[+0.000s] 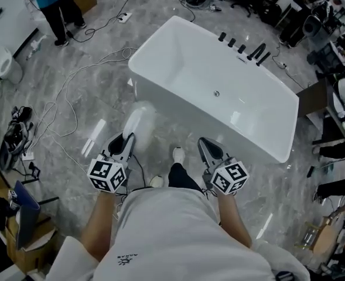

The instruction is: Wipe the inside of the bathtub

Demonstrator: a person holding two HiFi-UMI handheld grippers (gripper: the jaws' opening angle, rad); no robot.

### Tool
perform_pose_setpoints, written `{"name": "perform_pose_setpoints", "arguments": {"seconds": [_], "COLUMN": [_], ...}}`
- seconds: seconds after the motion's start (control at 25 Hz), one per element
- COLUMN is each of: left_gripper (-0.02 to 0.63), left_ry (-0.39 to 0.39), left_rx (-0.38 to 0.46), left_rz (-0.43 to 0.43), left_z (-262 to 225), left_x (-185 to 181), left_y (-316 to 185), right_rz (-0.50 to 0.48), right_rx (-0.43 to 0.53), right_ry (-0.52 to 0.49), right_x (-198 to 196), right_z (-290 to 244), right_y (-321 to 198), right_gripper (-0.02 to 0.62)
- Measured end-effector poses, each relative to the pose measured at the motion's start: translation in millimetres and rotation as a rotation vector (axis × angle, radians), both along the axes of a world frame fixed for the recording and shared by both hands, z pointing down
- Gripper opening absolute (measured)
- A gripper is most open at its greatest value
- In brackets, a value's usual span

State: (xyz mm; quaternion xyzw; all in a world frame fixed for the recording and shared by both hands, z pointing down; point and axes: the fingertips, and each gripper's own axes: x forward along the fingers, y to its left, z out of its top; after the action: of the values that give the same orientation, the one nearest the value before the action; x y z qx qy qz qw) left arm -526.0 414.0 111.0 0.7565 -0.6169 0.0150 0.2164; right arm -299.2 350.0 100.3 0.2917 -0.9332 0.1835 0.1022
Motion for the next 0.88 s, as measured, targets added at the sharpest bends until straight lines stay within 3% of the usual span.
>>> {"name": "perform_pose_setpoints", "arguments": {"seconds": [0.56,0.88], "left_gripper": [0.091,0.091], "left_ry": [-0.027,-0.036], "left_rx": [-0.01,-0.053], "left_rz": [-0.08,-0.167], "left_z": [-11,-14], "left_x": [19,32], "left_y": [-110,-163], "right_rz": [-0.085,-0.209], "right_rx": [-0.039,-0.067], "right_ry": [-0.019,-0.028], "right_x": [12,10], "right_z": [10,14], "right_y": [-123,-188], "right_gripper": [0.02,0.02]}}
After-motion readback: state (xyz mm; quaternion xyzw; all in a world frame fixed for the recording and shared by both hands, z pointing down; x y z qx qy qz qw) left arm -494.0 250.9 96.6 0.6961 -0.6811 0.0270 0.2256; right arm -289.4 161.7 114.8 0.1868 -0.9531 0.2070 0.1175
